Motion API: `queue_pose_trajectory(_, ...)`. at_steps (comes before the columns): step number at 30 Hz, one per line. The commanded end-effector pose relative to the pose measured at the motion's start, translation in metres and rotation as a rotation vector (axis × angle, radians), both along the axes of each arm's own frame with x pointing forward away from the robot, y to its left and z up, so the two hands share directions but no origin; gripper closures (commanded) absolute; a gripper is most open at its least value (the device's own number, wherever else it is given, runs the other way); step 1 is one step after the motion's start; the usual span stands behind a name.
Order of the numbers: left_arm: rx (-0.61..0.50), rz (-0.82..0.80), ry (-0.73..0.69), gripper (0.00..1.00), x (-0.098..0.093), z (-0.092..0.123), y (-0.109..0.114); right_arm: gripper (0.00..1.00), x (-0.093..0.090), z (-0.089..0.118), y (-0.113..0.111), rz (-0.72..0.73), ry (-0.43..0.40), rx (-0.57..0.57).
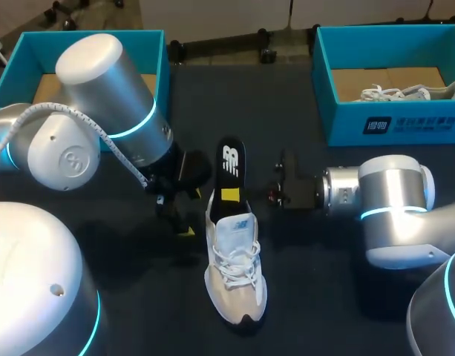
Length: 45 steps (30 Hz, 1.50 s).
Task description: Take the shoe out of the shoebox, open the shoe tongue, remove and reinsert the insole, then place the shoe into the shoebox
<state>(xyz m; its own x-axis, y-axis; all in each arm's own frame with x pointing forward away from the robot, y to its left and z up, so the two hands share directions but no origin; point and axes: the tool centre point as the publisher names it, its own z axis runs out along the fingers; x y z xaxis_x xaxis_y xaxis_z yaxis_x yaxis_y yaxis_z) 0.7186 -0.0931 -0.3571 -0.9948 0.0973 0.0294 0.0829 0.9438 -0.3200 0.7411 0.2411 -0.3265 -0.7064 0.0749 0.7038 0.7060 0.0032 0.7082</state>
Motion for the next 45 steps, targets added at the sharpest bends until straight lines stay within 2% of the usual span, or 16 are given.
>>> queue_pose_trajectory(1, -0.003, 0.000, -0.002, 0.00, -0.001, -0.001, 0.001, 1.00, -0.003, -0.002, 0.002, 0.024, 0.015, -0.028)
queue_pose_trajectory(8, -0.003, 0.000, -0.002, 0.00, -0.001, -0.001, 0.001, 1.00, -0.020, -0.010, -0.002, 0.041, 0.042, -0.064)
queue_pose_trajectory(13, -0.003, 0.000, -0.002, 0.00, -0.001, -0.001, 0.001, 1.00, -0.032, -0.022, -0.004, 0.039, 0.061, -0.039)
queue_pose_trajectory(20, -0.003, 0.000, -0.002, 0.00, -0.001, -0.001, 0.001, 1.00, -0.036, -0.021, 0.002, 0.053, 0.069, -0.042)
queue_pose_trajectory(21, -0.003, 0.000, -0.002, 0.00, -0.001, -0.001, 0.001, 0.95, -0.036, -0.020, 0.004, 0.054, 0.068, -0.043)
queue_pose_trajectory(24, -0.003, 0.000, -0.002, 0.00, -0.001, -0.001, 0.001, 0.64, -0.033, -0.016, 0.006, 0.054, 0.054, -0.044)
queue_pose_trajectory(25, -0.003, 0.000, -0.002, 0.00, -0.001, -0.001, 0.001, 0.61, -0.032, -0.014, 0.007, 0.053, 0.045, -0.043)
queue_pose_trajectory(33, -0.003, 0.000, -0.002, 0.00, -0.001, -0.001, 0.001, 0.65, -0.026, 0.003, 0.011, 0.051, -0.011, -0.041)
queue_pose_trajectory(37, -0.003, 0.000, -0.002, 0.00, -0.001, -0.001, 0.001, 0.75, -0.021, 0.007, 0.011, 0.040, -0.034, -0.014)
queue_pose_trajectory(41, -0.003, 0.000, -0.002, 0.00, -0.001, -0.001, 0.001, 0.78, -0.015, 0.008, 0.008, 0.023, -0.056, 0.024)
queue_pose_trajectory(43, -0.003, 0.000, -0.002, 0.00, -0.001, -0.001, 0.001, 0.75, -0.012, 0.009, 0.006, 0.009, -0.059, 0.040)
queue_pose_trajectory(45, -0.003, 0.000, -0.002, 0.00, -0.001, -0.001, 0.001, 0.80, -0.009, 0.008, 0.006, 0.004, -0.055, 0.055)
